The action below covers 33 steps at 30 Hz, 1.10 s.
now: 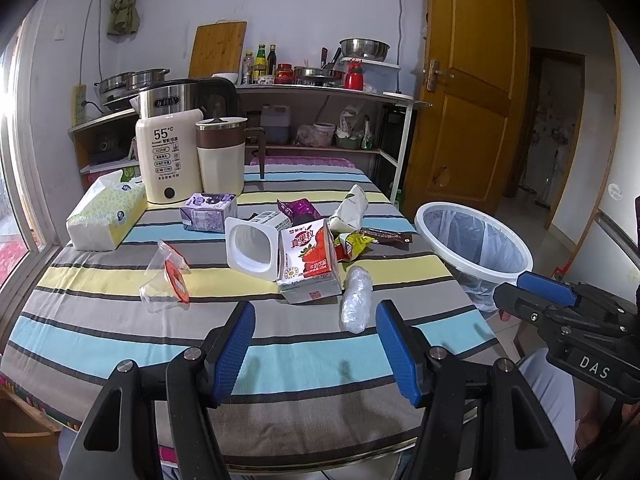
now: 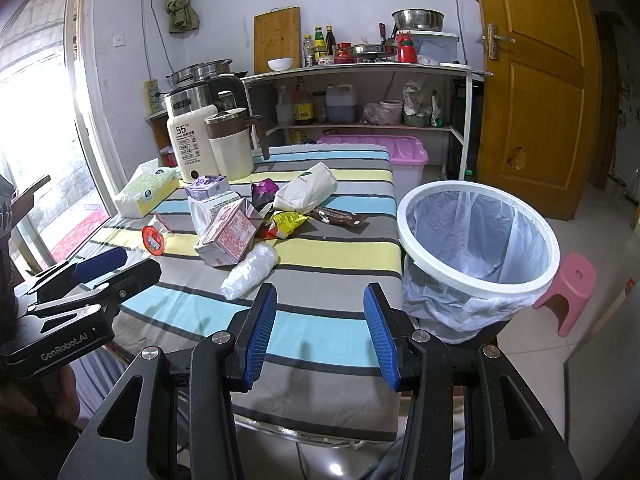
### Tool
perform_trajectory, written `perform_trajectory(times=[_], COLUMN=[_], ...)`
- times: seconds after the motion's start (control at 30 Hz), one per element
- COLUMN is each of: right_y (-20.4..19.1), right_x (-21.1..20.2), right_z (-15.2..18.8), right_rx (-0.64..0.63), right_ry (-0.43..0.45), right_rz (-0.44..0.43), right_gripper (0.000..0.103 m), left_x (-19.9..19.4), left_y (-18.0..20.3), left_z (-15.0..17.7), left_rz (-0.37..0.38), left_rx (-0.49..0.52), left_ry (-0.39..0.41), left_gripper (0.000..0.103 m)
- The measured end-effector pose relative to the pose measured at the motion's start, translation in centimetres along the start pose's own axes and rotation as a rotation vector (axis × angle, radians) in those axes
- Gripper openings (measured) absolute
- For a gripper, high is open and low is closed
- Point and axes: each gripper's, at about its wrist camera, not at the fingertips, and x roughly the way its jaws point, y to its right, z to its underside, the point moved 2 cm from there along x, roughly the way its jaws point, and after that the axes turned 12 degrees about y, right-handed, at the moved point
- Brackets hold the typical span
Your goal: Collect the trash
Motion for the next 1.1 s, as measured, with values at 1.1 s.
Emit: perform_trajectory(times=[1.1], right_y=[-0.5], right_x=[1.2], right_z=[0.2], right_rx=[0.003], right_ry=[-0.023], right_rz=[-0.023], right_gripper=[0.048], left_x=[0.9], left_y=[-0.6], left_z=[0.6], left_rz=[0.0], left_rx=[-0.019], left_ry=[-0.021], left_gripper=[0.063])
